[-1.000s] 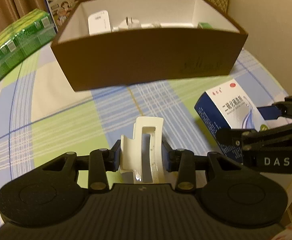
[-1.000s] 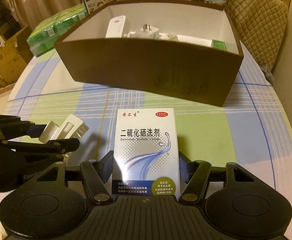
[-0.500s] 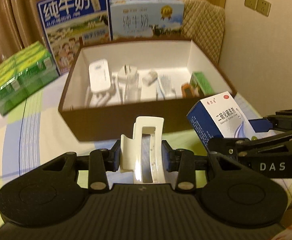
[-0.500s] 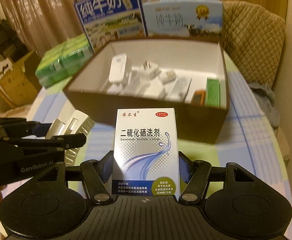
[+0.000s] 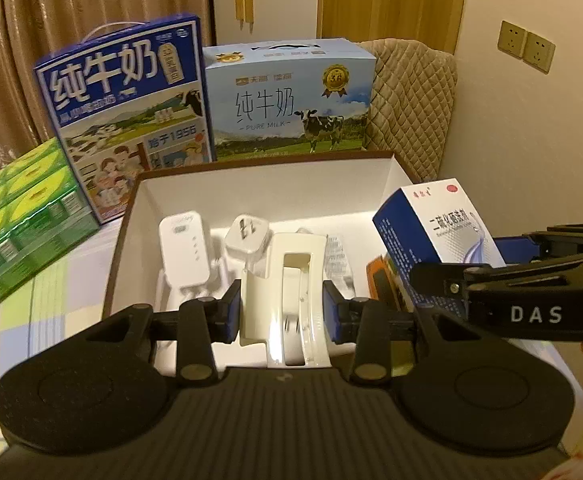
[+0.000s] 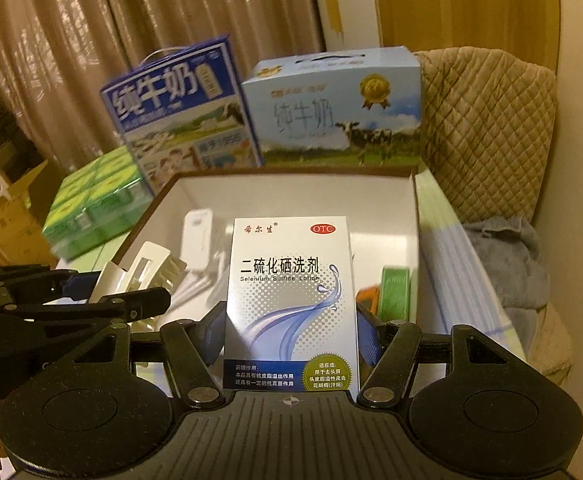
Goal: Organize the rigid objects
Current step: 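Lift the clip holder with left tool and medicine box with right tool over the box, then lower both items into the brown box and open both tools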
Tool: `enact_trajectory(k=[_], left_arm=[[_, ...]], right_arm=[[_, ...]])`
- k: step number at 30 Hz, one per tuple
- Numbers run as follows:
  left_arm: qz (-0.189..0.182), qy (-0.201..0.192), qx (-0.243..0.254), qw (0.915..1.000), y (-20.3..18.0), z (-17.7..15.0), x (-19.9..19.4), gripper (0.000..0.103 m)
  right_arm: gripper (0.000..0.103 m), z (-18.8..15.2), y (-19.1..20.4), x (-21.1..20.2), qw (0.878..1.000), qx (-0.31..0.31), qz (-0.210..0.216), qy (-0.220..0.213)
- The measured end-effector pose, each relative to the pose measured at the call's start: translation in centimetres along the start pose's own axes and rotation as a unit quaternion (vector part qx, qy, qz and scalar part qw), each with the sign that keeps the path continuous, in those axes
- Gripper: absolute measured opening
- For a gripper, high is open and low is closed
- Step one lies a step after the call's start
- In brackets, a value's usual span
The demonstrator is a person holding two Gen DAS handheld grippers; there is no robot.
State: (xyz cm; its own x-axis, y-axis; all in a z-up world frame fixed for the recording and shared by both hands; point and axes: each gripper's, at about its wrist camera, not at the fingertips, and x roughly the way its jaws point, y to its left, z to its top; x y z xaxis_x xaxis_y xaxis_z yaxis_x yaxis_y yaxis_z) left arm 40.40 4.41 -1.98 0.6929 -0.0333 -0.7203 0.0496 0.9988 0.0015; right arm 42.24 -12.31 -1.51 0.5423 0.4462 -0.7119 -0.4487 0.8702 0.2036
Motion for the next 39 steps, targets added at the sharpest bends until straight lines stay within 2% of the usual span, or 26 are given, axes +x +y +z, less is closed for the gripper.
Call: enact_trajectory(k=[6, 16, 30, 39], left_arm=[[-0.004, 0.016, 0.003, 0.9999, -0.3, 2.7, 4.2, 0.035], [-0.004, 0.051, 0.006, 0.9987, -0.3, 4.6, 10.5, 0.035], [-0.003, 0.063, 0.002, 0.998, 0.4, 6.1, 14.2, 0.035], [-0.003, 0.069, 0.001, 0.9976, 0.4, 6.0, 15.2, 0.035]], right_arm=[[0.061, 2.6, -1.7, 3.4, 1.0, 0.007, -0.009, 0.006], [0.061, 4.4, -4.3, 9.1, 0.999, 0.017, -0.026, 0.039], [0.061, 6.5, -6.1, 13.7, 0.998, 0.02, -0.037, 0.056], [0.064, 6.5, -6.4, 14.4, 0.998, 0.01, -0.037, 0.055]])
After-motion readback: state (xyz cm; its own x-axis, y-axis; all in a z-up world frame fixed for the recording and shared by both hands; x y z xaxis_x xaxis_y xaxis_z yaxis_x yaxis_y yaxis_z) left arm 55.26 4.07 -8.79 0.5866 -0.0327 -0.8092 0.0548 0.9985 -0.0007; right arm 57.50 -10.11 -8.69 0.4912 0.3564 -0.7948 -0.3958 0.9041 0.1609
